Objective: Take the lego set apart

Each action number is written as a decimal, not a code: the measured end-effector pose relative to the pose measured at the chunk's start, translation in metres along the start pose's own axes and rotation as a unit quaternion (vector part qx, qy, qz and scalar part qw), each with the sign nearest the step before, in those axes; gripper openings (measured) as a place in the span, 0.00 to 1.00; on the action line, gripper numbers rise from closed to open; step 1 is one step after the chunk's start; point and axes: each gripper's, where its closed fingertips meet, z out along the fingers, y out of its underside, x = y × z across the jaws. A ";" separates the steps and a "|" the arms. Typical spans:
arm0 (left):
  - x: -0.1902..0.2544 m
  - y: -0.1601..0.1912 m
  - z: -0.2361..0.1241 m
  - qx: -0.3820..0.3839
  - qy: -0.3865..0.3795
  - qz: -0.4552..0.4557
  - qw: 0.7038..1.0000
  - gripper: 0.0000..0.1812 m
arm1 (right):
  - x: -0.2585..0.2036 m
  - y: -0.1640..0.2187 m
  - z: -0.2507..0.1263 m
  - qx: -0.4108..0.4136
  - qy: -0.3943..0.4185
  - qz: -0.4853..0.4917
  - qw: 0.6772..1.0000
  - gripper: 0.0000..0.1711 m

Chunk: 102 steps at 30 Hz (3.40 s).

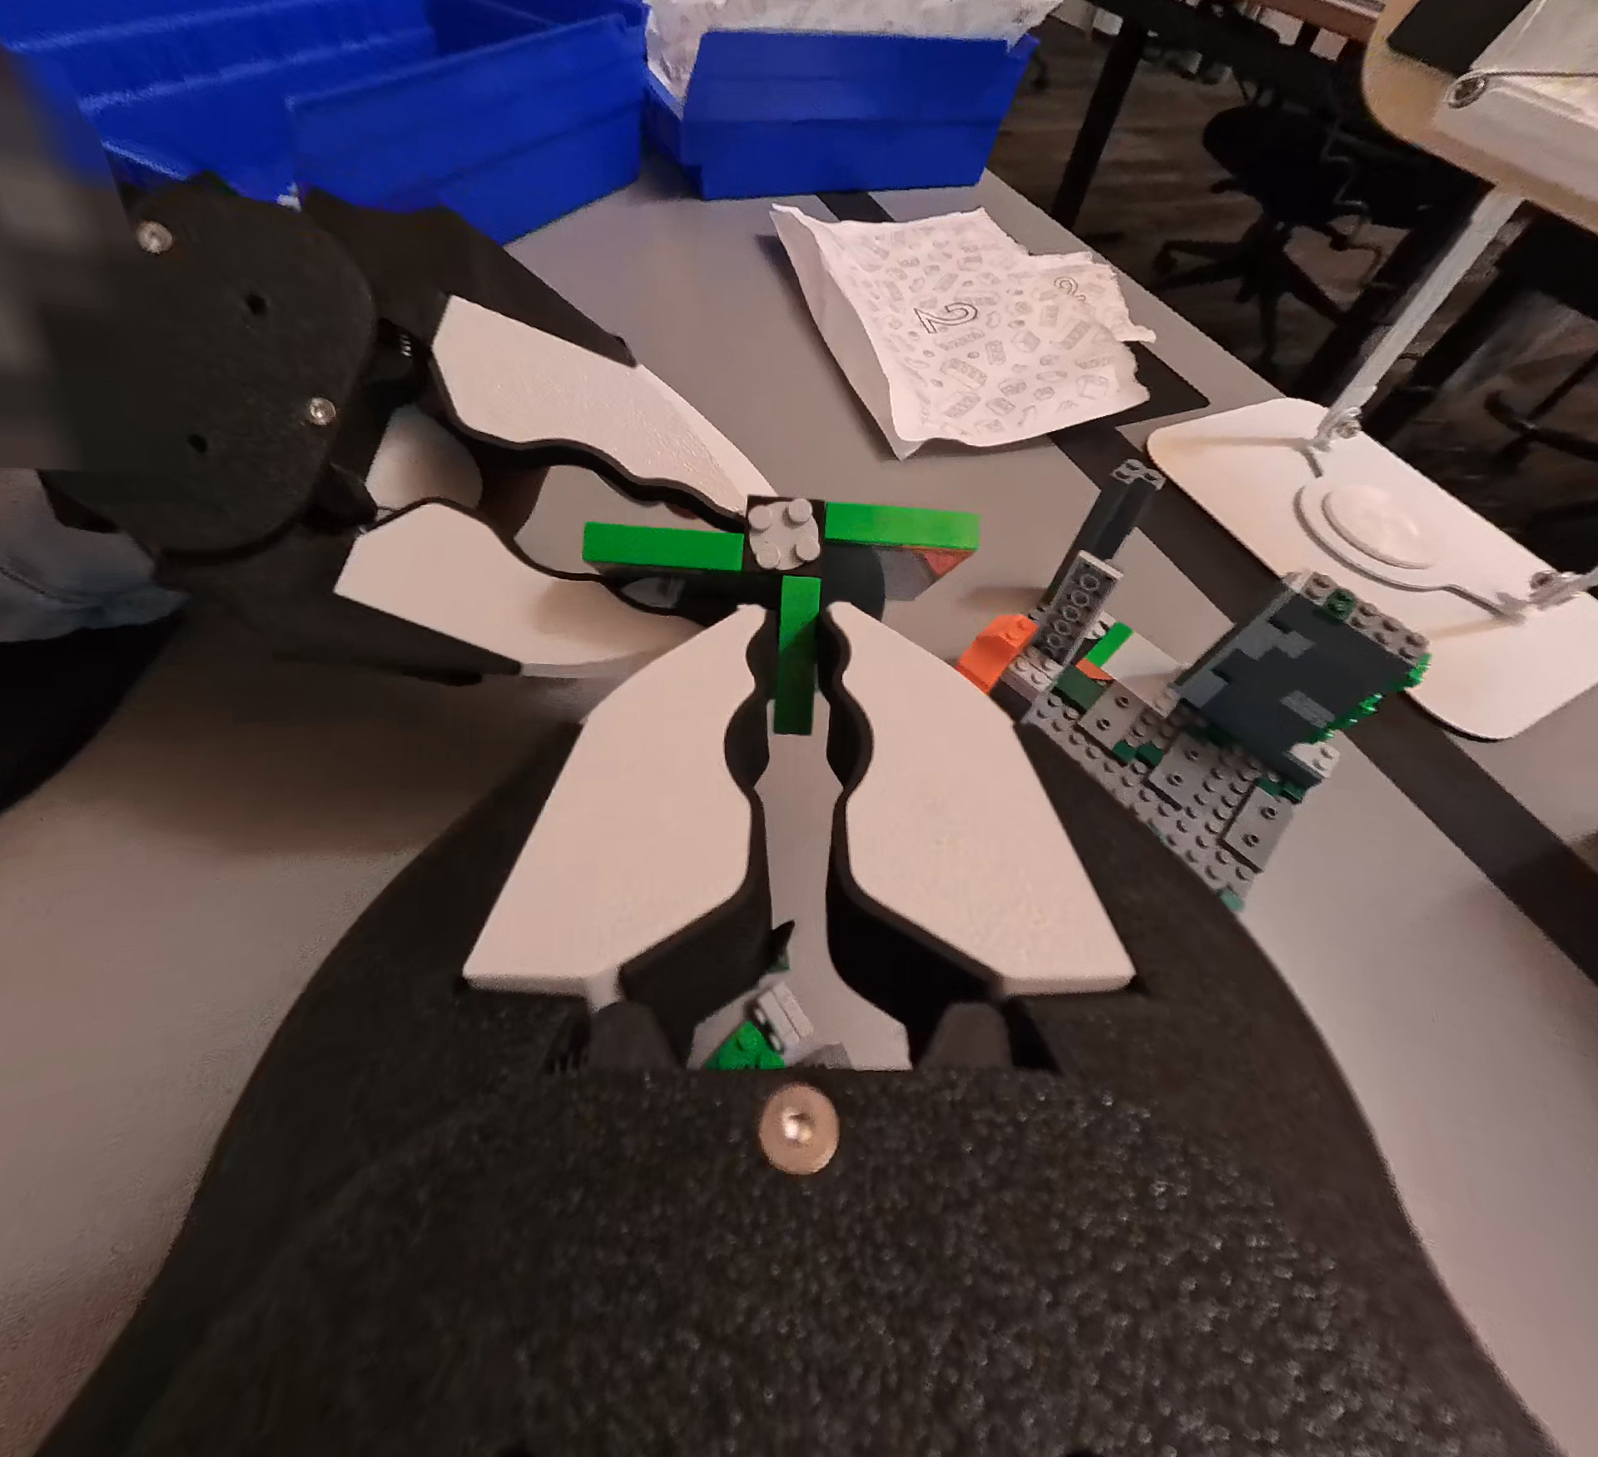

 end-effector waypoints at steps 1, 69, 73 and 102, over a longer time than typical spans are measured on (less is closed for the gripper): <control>0.001 -0.001 0.000 0.006 0.007 -0.004 1.000 0.15 | 0.001 0.001 -0.001 -0.003 0.002 -0.005 1.000 0.05; 0.006 -0.010 -0.030 0.072 0.203 -0.160 0.963 0.20 | -0.029 0.040 -0.050 -0.018 -0.332 0.188 0.924 0.03; 0.034 -0.014 -0.025 0.060 0.195 -0.036 0.978 0.26 | -0.036 0.044 -0.059 -0.019 -0.385 0.220 0.896 0.02; 0.071 0.014 -0.017 -0.034 0.269 -0.033 0.962 0.05 | -0.024 -0.003 -0.063 0.070 -0.305 0.101 0.944 0.03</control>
